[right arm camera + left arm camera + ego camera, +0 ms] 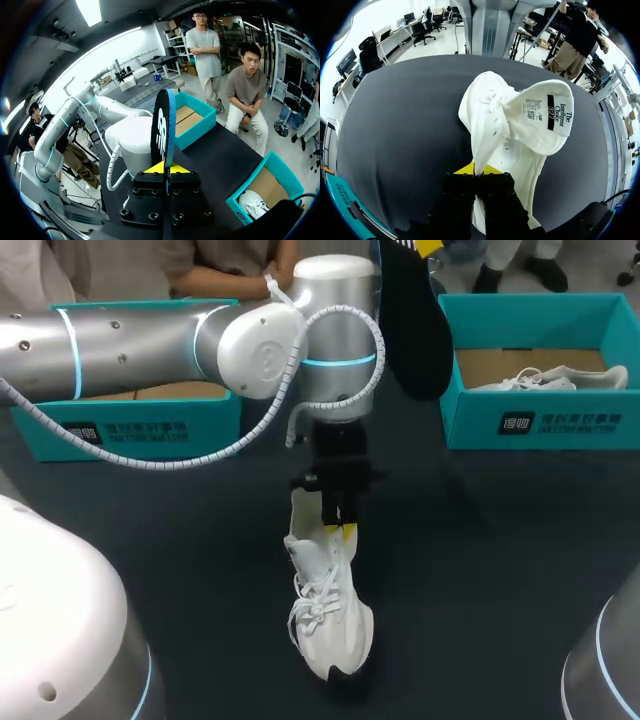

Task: Take the shoe out of the shoebox, open the shoe tongue, remove and reinsert the insole, then place the shoe into the shoebox

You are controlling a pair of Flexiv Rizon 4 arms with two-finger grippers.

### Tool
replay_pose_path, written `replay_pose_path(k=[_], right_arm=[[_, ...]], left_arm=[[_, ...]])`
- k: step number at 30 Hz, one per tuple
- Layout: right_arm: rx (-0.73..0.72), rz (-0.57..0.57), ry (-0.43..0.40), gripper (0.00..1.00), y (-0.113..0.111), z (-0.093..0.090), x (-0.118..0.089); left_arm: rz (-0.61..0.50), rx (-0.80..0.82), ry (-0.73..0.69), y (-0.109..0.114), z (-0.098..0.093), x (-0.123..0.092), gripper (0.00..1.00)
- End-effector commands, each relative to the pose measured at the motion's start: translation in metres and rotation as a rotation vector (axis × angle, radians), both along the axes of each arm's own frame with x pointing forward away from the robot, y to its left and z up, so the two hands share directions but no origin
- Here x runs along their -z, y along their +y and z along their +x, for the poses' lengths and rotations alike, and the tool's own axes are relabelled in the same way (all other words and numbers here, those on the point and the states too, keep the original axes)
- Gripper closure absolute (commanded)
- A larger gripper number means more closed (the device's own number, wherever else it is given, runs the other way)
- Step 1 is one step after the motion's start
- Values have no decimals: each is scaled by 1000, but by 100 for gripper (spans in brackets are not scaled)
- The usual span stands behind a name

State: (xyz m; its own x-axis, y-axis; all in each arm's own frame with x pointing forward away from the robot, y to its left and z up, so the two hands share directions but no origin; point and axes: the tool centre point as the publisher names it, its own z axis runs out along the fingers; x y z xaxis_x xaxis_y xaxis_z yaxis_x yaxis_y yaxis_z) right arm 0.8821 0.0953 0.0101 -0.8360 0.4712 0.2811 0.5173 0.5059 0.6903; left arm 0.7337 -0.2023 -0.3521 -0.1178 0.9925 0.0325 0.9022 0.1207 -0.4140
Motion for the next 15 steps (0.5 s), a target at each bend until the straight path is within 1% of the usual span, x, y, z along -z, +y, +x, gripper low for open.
replay_pose_path(k=[1, 2, 3, 4, 5, 7, 8, 10, 11, 15], right_arm=[[1, -3, 2, 100, 1, 1, 0], [1, -3, 2, 100, 1, 1, 0], [1, -3, 2, 100, 1, 1, 0], [1, -3, 2, 100, 1, 1, 0], [1, -3, 2, 100, 1, 1, 0], [1, -3, 2, 100, 1, 1, 0], [1, -3, 2, 100, 1, 1, 0], [1, -3, 2, 100, 1, 1, 0], [1, -3, 2, 100, 1, 1, 0], [1, -3, 2, 100, 1, 1, 0]], left_arm=[[-4, -8, -13, -5, 1, 5, 100], [-5, -9, -14, -5, 1, 5, 98], [-5, -7, -12, -5, 1, 5, 88], [-5, -7, -12, -5, 1, 5, 80], [-8, -10, -18, -6, 1, 6, 62], [-25, -11, -14, -6, 1, 6, 55], [-31, -14, -16, -7, 1, 6, 44], [-65, -26, -19, -8, 1, 6, 13], [-82, -28, -14, -8, 2, 4, 0], [-205, -52, -16, -9, 2, -4, 0]])
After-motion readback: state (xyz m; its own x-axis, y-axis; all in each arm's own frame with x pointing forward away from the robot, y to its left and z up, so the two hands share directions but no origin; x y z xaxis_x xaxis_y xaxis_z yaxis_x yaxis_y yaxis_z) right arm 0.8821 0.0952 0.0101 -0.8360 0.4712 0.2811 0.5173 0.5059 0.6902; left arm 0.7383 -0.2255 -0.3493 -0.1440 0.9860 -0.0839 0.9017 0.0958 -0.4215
